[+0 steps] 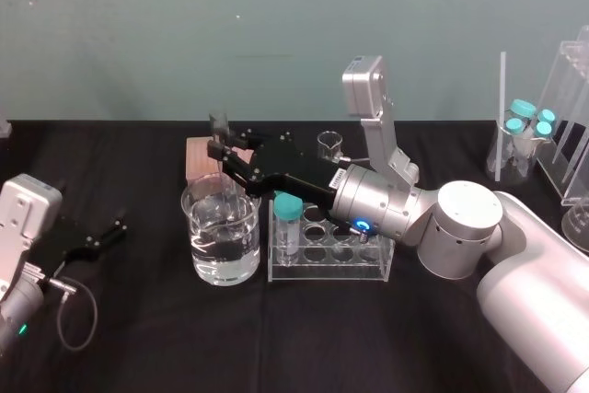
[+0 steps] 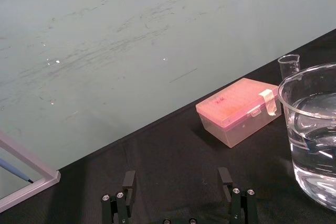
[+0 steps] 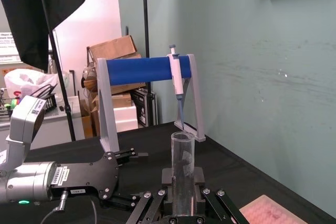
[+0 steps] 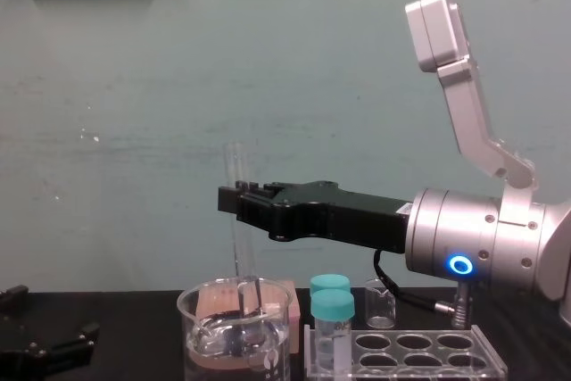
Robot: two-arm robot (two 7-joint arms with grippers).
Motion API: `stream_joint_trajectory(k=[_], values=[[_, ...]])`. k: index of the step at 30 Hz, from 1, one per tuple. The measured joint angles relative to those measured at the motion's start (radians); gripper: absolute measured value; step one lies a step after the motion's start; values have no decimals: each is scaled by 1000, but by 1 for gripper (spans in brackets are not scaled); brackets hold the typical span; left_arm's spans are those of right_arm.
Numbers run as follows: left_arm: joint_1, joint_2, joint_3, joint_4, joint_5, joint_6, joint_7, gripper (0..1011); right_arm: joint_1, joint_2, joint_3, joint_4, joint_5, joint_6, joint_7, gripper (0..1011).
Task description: Hold the test tube with one hand and immerse one end into the beaker, then return it to the test tube rack.
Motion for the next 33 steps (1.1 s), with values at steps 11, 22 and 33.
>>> stream_joint_trajectory(k=[11, 22, 33], values=[[0, 0, 0, 0, 0, 0, 0, 1000, 0, 2, 1, 0, 1, 0, 0, 224], [0, 0, 0, 0, 0, 0, 0, 1000, 1, 1, 1, 1, 2, -1, 0, 224], [0, 0, 0, 0, 0, 0, 0, 1000, -2, 3, 0, -6, 1, 1, -2, 224]])
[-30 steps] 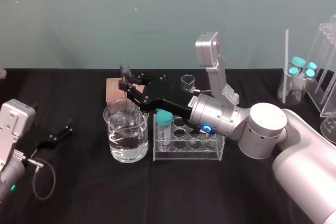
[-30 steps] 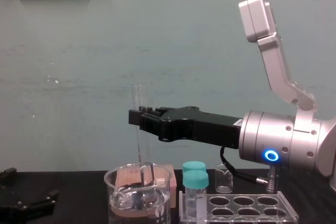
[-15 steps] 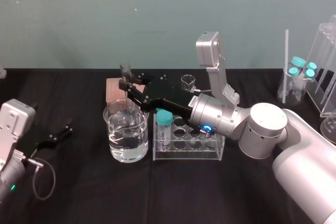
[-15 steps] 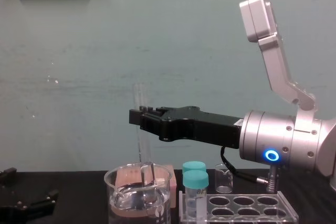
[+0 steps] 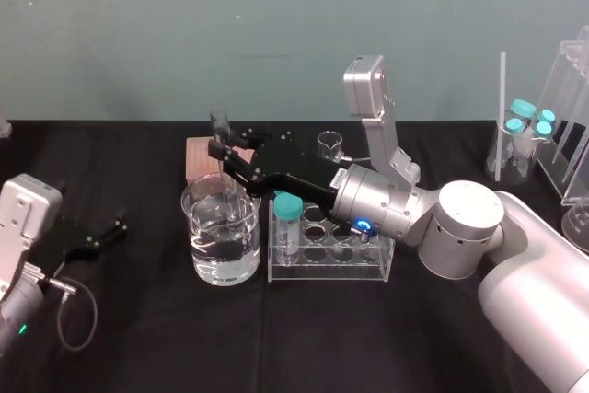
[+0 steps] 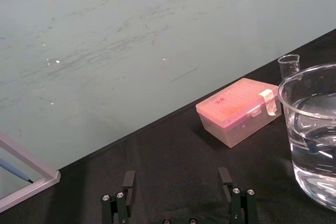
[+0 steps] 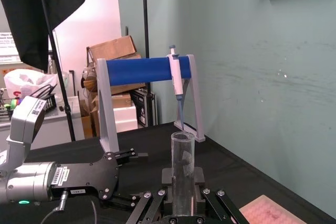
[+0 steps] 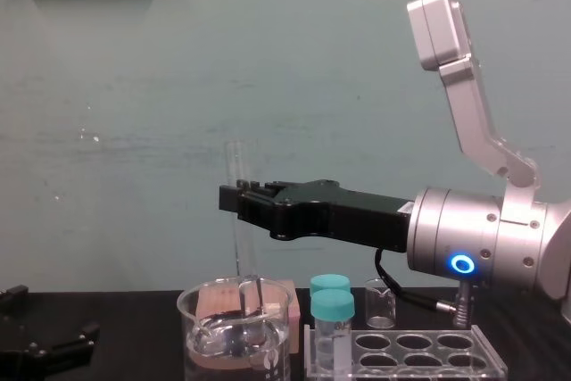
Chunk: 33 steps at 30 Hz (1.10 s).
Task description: Hold the test tube with one hand and immerse one end into the beaker, then return it to the test tube rack.
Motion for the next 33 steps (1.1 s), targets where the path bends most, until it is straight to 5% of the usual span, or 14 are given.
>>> stream_joint_trajectory(k=[33], values=[[0, 0, 0, 0, 0, 0, 0, 1000, -1, 0, 0, 1, -1, 1, -4, 224]])
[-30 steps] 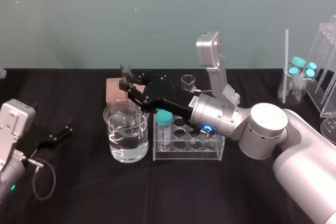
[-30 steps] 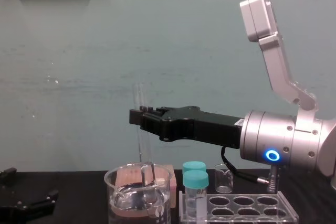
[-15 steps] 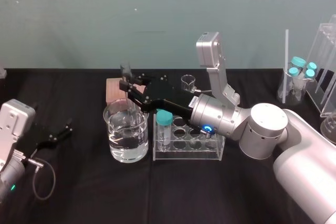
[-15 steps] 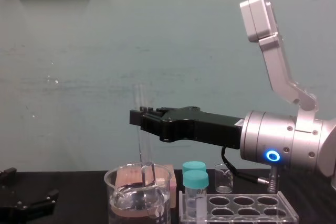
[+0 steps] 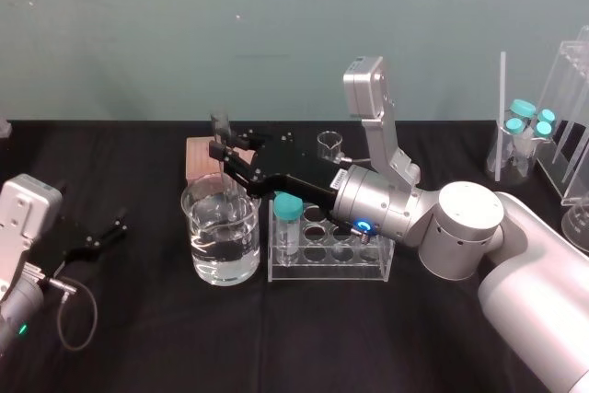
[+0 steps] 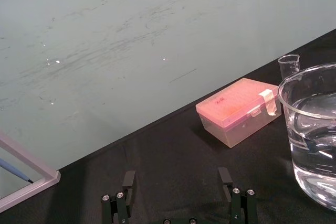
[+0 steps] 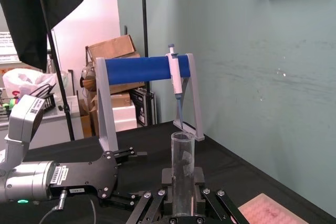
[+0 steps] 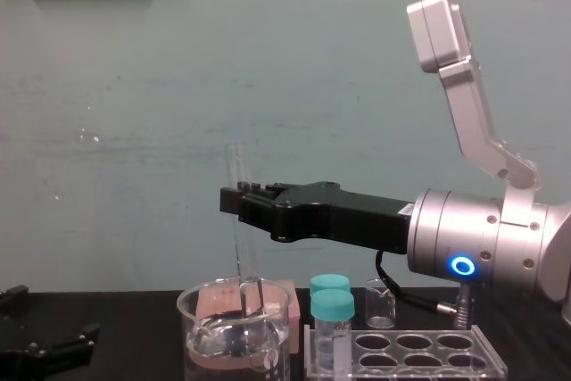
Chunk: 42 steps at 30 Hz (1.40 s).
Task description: Hold the test tube with one hand and immerse one end into the beaker, then return it to the test tube rack.
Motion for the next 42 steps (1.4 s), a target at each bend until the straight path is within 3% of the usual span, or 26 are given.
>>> stream_joint_trajectory(k=[29, 42], values=[[0, 0, 0, 0, 0, 0, 0, 1000, 2, -3, 0, 5, -2, -4, 2, 224], [0, 0, 0, 0, 0, 0, 0, 1000, 25, 0, 26, -50, 8, -55, 10, 224]])
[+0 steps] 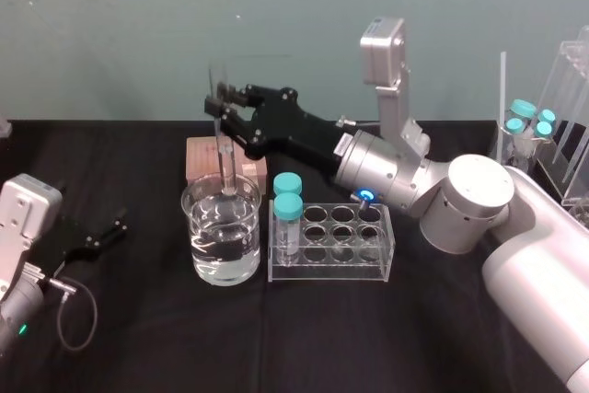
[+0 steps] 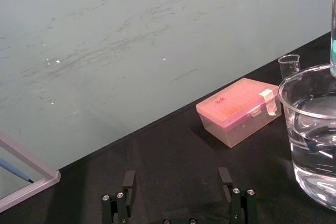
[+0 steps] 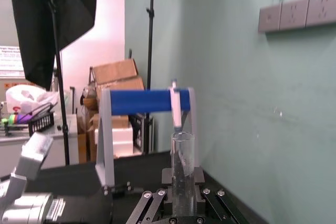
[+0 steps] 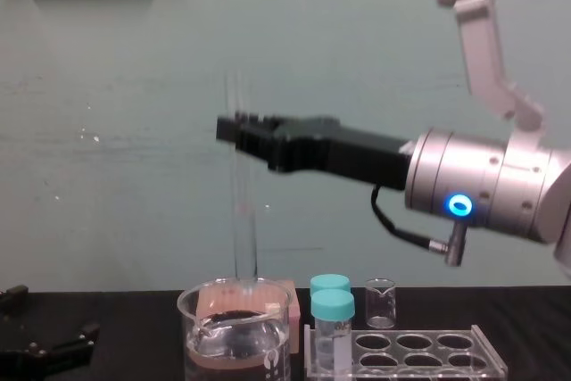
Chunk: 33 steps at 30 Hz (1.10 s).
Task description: Hold the test tube with one hand and immerse one end into the beaker, then return it to the test tube rack.
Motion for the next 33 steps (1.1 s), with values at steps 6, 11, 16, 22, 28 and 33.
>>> stream_joint_trajectory(k=[6, 11, 16, 22, 28, 33], values=[[0, 0, 0, 0, 0, 0, 0, 1000, -3, 19, 29, -72, 13, -22, -12, 224], [0, 0, 0, 0, 0, 0, 0, 1000, -19, 46, 65, -132, 10, -44, -60, 224], [0, 0, 0, 0, 0, 0, 0, 1000, -58, 89, 115, -194, -21, -50, -137, 224], [0, 0, 0, 0, 0, 0, 0, 1000, -119, 123, 160, -245, -50, -44, -201, 224], [0, 0, 0, 0, 0, 0, 0, 1000, -217, 149, 205, -298, -64, -40, -244, 224], [0, 0, 0, 0, 0, 0, 0, 1000, -263, 153, 222, -315, -70, -25, -259, 224]])
